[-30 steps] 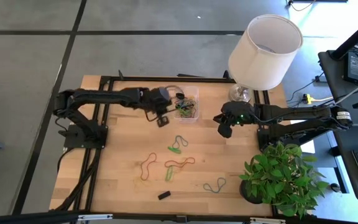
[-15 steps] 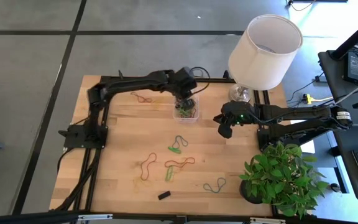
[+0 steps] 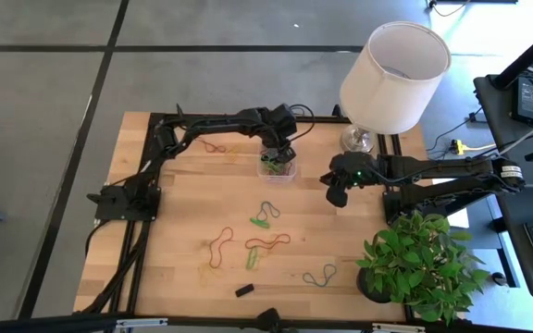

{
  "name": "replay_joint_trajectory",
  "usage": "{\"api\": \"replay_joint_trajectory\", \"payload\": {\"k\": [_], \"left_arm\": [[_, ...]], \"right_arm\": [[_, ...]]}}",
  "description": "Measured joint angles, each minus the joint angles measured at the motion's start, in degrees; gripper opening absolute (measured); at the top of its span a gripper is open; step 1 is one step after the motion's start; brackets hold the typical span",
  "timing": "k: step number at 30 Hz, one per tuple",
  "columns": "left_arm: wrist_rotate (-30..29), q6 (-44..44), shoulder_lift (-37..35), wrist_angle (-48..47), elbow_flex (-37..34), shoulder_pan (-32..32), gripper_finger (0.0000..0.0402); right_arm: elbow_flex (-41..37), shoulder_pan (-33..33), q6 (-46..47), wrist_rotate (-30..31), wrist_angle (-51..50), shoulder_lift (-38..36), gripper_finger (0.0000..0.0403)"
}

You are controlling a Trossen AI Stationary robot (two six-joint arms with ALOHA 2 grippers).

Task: Pick and place rubber bands into bin
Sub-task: Put the green rubber band into the transparent bin, then put the red rubber band into the transparent bin

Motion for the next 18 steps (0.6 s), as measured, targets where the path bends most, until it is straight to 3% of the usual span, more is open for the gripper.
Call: {"api": "replay_joint_trajectory", "payload": {"k": [11, 18], "left_arm": [[0.6, -0.6, 0.3, 1.0, 0.3, 0.5, 0.0097], [0.4, 2.0, 0.2, -9.8, 6.9, 0.6, 0.0105]], "right_arm": [[0.0, 0.0, -0.1, -0.1, -1.0, 0.0, 0.005], [0.0, 0.0, 0.0, -0.1, -0.9, 0.0, 0.005]]}}
